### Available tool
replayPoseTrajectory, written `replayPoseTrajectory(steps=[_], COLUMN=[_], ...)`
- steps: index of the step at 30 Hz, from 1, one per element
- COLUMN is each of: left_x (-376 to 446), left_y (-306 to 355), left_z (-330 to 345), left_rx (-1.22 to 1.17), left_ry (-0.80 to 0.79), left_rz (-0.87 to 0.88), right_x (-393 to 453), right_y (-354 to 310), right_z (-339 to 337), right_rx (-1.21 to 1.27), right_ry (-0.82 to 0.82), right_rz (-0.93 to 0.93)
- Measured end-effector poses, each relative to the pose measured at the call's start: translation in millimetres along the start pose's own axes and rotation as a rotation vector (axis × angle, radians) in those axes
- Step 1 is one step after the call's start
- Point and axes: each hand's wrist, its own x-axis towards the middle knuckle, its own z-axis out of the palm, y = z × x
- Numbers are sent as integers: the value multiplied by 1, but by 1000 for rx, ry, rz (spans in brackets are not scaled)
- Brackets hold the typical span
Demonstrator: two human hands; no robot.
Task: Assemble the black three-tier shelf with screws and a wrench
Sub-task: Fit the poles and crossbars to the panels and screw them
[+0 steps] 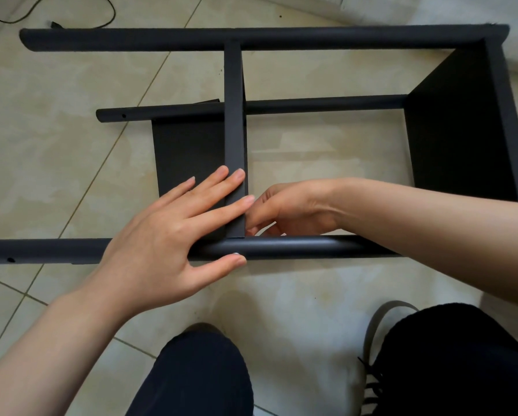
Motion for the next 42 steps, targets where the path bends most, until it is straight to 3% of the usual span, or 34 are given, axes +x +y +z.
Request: replayPoseTrajectory(steps=[7, 18, 26, 32, 42], left_x=[0, 0, -1, 0, 9], left_y=[0, -1, 0, 1, 3], left_z=[0, 0, 1, 0, -2], left_rx=[0, 3, 2, 1, 45], left_ry=[-1, 1, 16, 23, 35], left_rz=[-2, 6, 4, 17, 125], right_x=[3, -1, 1, -3, -4], right_y=[4, 3, 5, 3, 0], right_z=[0, -3, 1, -2, 2], right_rx=[-14, 1, -23, 8, -34], right_ry=[33, -64, 11, -82, -7], right_rz=[11, -25, -51, -62, -39])
